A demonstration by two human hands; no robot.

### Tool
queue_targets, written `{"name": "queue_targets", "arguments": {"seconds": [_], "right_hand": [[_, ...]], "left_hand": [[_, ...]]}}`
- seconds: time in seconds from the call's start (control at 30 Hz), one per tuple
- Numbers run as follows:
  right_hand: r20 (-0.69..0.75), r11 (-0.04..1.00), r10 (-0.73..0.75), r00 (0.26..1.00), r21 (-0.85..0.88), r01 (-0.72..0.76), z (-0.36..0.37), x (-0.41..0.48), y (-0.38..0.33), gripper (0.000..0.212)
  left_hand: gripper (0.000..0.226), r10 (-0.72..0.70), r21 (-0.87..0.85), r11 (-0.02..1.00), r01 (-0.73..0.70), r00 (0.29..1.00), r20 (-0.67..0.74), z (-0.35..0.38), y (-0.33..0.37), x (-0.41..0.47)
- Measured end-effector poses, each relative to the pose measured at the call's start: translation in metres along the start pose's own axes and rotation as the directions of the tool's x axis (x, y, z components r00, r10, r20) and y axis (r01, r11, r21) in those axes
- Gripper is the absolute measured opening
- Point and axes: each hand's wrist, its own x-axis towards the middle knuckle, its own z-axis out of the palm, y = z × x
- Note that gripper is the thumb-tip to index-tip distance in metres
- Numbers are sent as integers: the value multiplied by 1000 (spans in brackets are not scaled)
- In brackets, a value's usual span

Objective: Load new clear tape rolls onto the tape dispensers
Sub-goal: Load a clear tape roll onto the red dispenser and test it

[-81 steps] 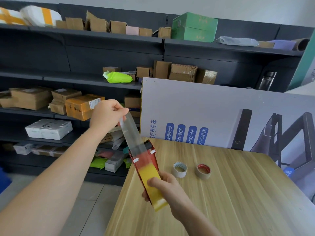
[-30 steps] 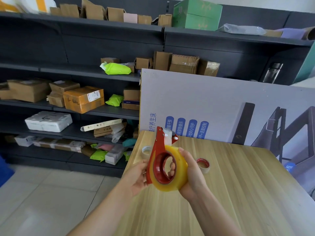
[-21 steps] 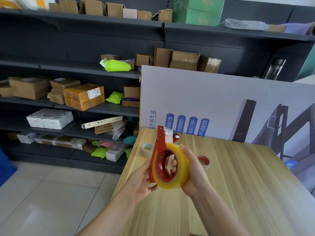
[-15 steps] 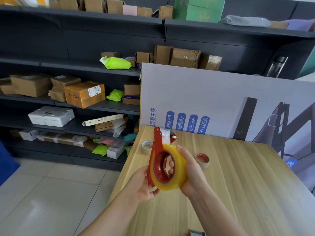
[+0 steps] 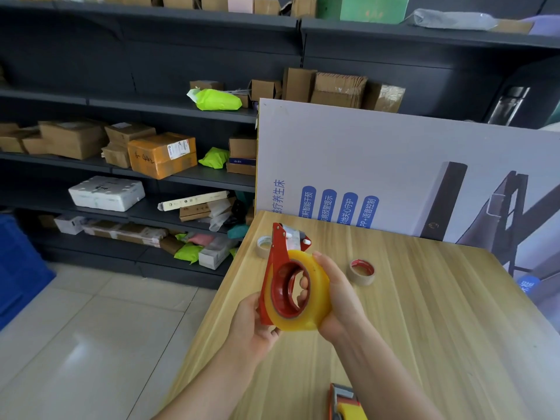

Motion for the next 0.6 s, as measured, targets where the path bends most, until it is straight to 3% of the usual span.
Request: {"name": "queue_targets", "arguments": {"seconds": [0.3, 0.6], "right_hand": [[-27, 999, -37, 999, -39, 36, -1, -6, 2, 34], [-49, 999, -27, 998, -44, 25, 18, -15, 17, 29]], "left_hand": [[23, -22, 11, 1000, 20, 988, 154, -11, 0, -14], [32, -92, 30, 996, 89, 984, 149, -27, 13, -27]]}}
